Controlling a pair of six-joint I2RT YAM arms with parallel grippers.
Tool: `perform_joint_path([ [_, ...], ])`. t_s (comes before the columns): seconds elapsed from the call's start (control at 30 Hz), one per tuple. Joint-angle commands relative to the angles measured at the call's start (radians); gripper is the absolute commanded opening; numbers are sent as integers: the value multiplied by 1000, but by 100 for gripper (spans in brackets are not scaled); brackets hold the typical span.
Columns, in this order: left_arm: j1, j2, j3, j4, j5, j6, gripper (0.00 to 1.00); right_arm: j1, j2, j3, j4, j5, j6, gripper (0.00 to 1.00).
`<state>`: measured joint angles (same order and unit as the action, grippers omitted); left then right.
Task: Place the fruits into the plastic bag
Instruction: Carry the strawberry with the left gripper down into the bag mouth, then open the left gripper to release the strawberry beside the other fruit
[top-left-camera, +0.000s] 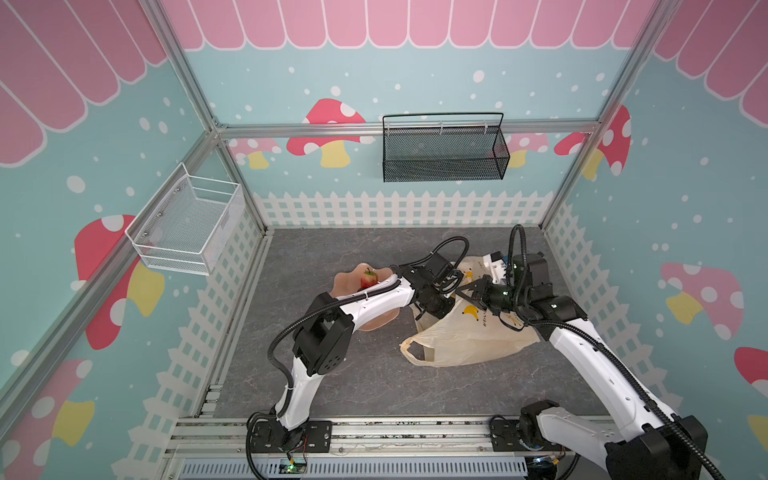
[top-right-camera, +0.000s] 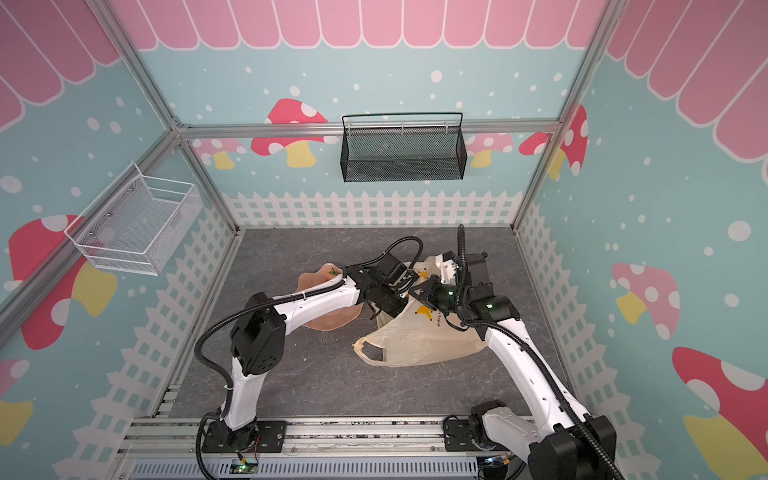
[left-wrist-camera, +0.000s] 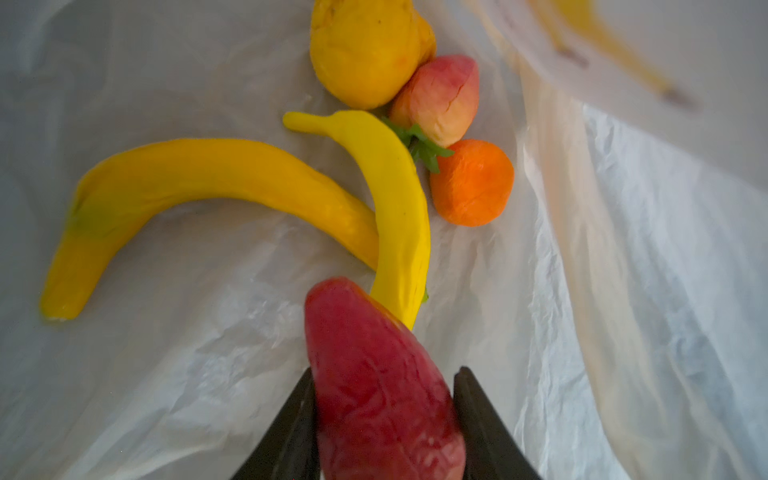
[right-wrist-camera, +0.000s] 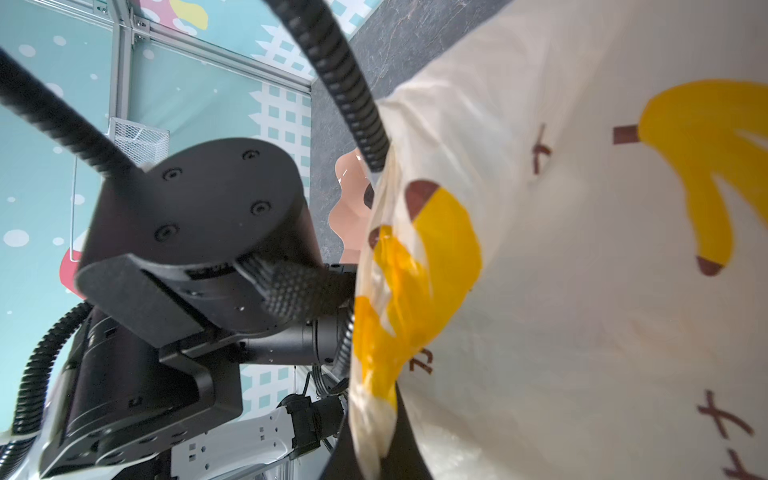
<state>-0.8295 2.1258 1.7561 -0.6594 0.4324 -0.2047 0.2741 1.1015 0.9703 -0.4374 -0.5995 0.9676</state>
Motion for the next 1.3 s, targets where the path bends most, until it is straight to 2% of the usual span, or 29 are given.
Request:
perform_joint_path([
  [0.0,-14,27,35,90,57,-87,34,0,-25,-11,26,-13,22,0],
  [0.37,-28,107,64,282,139,-295,33,0,-31,-17,26,-17,22,0],
  [0.67,-43,143,59,363,173,-383,38,2,-30,-19,24,-18,16,0],
  [0.77,-43,137,44,378,178,-399,47,0,-34,-25,23,-16,16,0],
  [0.83,-43,126,28,380,176,-403,61,0,-39,-28,17,-11,14,0],
  [0.97,-39,89,-10,382,164,-410,74,0,-51,-35,13,-3,14,0],
  [1.03,-33,65,-33,381,154,-410,77,0,-54,-36,13,-2,13,0],
  [1.27,-1,-20,-120,383,121,-404,81,1,-45,-33,16,-9,4,0],
])
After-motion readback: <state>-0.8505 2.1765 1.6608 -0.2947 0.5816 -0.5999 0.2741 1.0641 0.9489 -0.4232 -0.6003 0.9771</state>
